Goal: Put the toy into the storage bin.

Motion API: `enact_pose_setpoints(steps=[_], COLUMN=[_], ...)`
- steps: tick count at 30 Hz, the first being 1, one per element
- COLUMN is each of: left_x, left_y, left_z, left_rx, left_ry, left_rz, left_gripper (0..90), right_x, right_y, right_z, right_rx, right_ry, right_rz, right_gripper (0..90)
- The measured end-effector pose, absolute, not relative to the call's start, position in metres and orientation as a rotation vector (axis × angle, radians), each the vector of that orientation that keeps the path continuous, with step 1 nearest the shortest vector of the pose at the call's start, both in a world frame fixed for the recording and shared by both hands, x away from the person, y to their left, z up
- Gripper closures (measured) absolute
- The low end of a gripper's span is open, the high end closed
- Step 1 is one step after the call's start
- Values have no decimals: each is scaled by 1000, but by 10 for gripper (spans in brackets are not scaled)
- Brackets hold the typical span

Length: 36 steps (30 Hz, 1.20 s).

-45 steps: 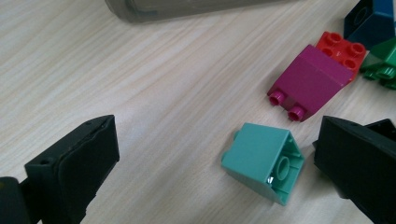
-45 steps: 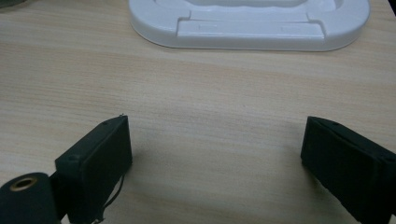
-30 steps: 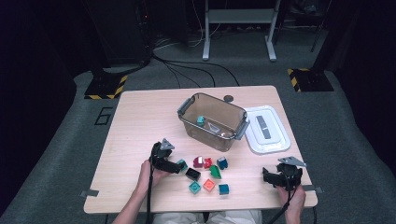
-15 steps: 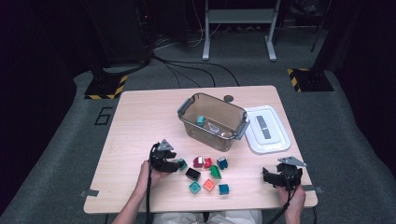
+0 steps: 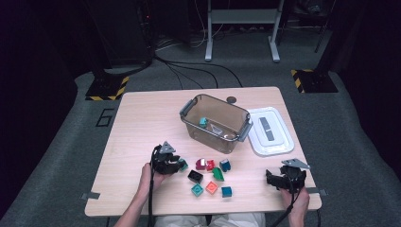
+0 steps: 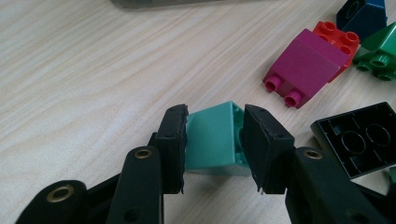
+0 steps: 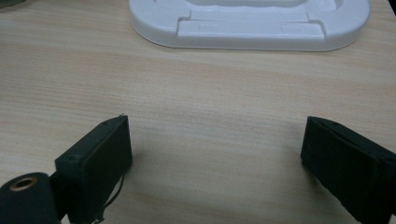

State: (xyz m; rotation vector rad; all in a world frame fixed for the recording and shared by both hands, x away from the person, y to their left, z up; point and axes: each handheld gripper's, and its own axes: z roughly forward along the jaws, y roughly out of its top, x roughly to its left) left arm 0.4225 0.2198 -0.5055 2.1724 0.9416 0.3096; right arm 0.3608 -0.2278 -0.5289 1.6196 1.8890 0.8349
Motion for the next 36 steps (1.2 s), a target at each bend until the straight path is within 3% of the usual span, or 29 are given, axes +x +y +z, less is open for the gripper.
enact_pose_setpoints(steps=[6, 15, 19, 26, 31, 36], left_x=[424, 423, 421, 420, 416, 416], left_y=[222, 219, 216, 215, 215, 216], left_z=[-502, -505, -507, -515, -516, -516], left_rx=[2151, 2157, 2188, 2207, 2200, 2205], left_ry=[944, 970, 967, 984, 988, 975], left_rz=[315, 293, 279, 279, 333, 333], left_gripper=[669, 417, 349, 357, 452, 471], right_x=[361, 361, 361, 361, 361, 361], right_y=[-228, -228, -228, -228, -228, -228], right_z=[-529, -529, -529, -529, -529, -529], right_rx=[1619, 1620, 1619, 1612, 1612, 1614], right_ry=[1889, 1889, 1889, 1891, 1891, 1890], right_rz=[835, 835, 835, 835, 835, 835], right_gripper=[82, 82, 82, 83, 83, 83])
